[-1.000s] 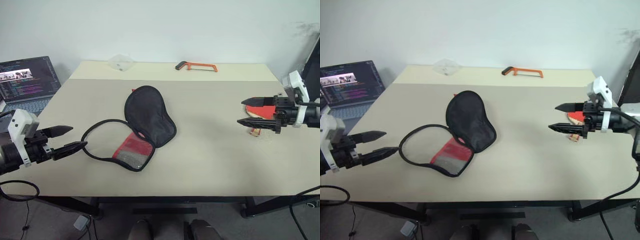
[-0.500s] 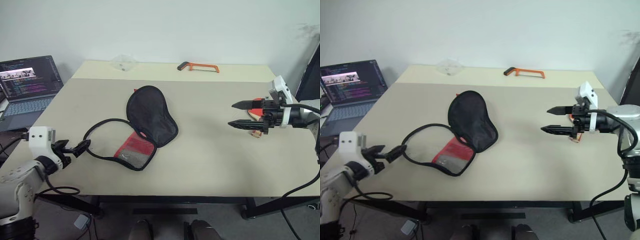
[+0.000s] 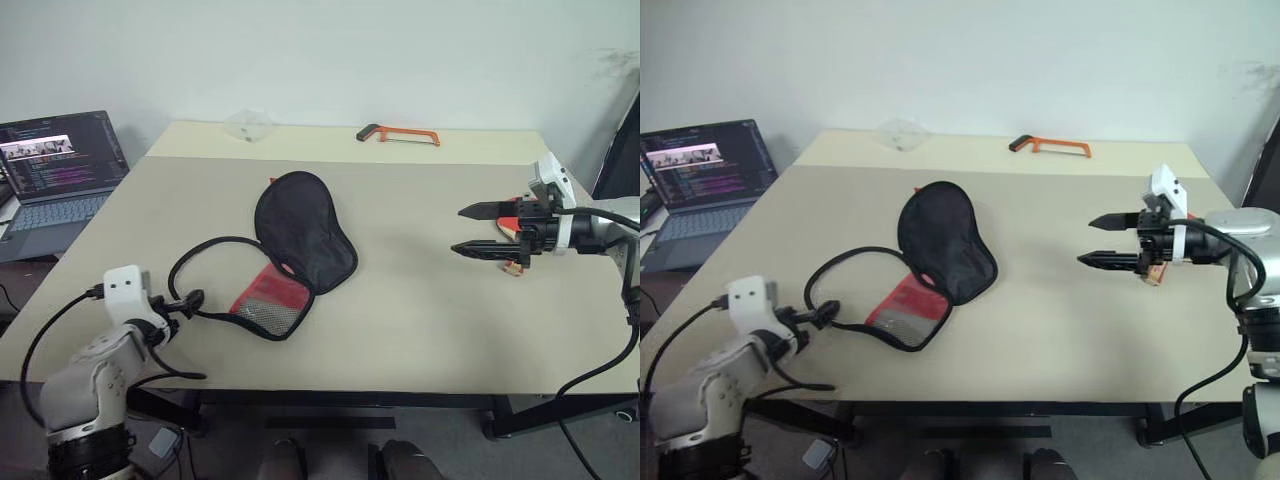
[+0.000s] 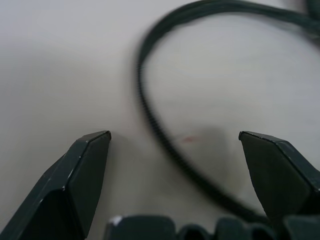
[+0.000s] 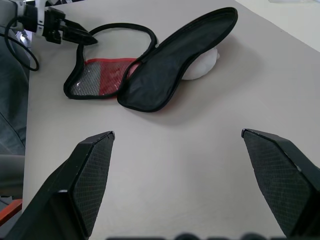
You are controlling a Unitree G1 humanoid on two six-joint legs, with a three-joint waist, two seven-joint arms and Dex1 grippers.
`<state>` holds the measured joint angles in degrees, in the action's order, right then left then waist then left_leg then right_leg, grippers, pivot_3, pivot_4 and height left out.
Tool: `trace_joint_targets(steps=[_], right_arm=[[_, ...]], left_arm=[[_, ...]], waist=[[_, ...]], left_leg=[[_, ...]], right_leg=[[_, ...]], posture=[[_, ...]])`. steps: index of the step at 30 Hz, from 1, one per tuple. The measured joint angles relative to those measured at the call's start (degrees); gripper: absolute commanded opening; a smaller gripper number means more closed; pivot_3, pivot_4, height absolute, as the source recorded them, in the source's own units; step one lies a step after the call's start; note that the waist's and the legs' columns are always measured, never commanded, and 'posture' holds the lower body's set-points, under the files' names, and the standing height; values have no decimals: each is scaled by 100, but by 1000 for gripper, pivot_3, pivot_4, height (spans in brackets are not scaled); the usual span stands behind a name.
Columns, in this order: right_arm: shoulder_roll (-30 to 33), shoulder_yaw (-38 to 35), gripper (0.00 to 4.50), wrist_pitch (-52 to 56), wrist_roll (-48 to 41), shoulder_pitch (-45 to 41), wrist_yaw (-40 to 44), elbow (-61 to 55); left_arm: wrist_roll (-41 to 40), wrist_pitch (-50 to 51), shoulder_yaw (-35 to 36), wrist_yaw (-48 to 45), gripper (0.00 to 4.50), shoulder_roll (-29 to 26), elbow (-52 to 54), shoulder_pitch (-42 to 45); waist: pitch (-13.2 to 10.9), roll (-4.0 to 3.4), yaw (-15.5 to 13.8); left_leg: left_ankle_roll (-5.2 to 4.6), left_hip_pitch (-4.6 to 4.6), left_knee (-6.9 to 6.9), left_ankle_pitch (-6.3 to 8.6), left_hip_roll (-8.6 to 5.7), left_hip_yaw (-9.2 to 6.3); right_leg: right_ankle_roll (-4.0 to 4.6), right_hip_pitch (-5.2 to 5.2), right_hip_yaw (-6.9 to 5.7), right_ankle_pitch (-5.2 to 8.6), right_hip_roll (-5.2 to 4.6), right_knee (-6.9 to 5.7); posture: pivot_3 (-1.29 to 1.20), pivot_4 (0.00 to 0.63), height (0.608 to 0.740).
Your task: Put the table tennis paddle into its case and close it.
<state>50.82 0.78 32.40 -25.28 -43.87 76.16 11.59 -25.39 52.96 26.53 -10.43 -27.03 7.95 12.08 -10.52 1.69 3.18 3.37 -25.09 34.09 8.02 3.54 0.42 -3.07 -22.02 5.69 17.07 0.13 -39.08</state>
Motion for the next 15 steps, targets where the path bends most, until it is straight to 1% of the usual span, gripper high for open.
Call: trace_joint_targets(steps=[3, 8, 11, 12, 15], right_arm=[[-1, 4, 4484, 0, 0, 0, -6, -11], [0, 4, 4484, 10, -1, 2, -23, -61], [1, 3, 4500, 26, -3, 3, -30, -121], [1, 3, 4500, 39, -3, 3, -34, -141], [2, 3, 4500, 55, -3, 3, -66, -147]], left_arm=[[55, -69, -164, 54, 4500, 86, -155, 256], [298, -88, -363, 446, 4500, 255, -291, 584], [312, -84, -364, 569, 3908, 315, -291, 829], [316, -85, -366, 593, 3622, 316, -290, 909], [341, -125, -396, 597, 2509, 316, -297, 1030]], waist=[[0, 0, 0], [0, 1, -3], [0, 1, -6], [0, 1, -6], [0, 1, -5]], left_leg=[[0, 0, 0, 0, 0, -1], [0, -1, -1, 0, 0, -4], [0, -1, -1, 0, 0, -8], [0, -1, -1, 0, 0, -8], [0, -1, -1, 0, 0, -7]], right_leg=[[0, 0, 0, 0, 1, 0], [0, 0, 0, 0, 4, 0], [0, 1, -1, 0, 5, 0], [-1, 2, -1, -1, 5, 0], [-1, 3, 0, -1, 6, 1]], posture=[[0, 150, 740], [0, 150, 740], [0, 150, 740], [0, 150, 740], [0, 150, 740]])
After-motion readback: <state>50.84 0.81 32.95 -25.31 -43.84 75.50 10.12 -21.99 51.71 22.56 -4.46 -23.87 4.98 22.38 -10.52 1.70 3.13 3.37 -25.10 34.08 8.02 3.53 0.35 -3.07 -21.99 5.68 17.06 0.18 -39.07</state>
